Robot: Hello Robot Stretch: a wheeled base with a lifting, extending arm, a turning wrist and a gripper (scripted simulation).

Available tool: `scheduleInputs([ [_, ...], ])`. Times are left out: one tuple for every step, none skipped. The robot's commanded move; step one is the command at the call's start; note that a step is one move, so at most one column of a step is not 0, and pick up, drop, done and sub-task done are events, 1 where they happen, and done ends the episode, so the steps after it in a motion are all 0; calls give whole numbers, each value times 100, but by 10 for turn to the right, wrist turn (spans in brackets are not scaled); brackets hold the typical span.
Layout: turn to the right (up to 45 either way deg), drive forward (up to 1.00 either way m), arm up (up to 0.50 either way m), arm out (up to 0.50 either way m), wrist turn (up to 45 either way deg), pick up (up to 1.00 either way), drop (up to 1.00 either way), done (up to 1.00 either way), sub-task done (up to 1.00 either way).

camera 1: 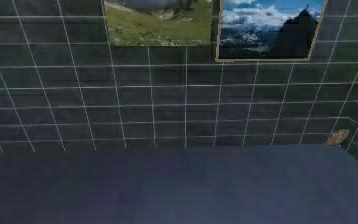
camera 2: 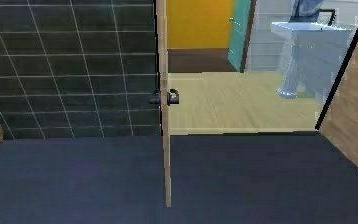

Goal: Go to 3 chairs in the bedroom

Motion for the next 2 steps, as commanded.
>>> scheduleInputs([
  [420, 0, 0, 0, 0, 0, 0, 0, 0],
  [0, 5, 0, 0, 0, 0, 0, 0, 0],
])
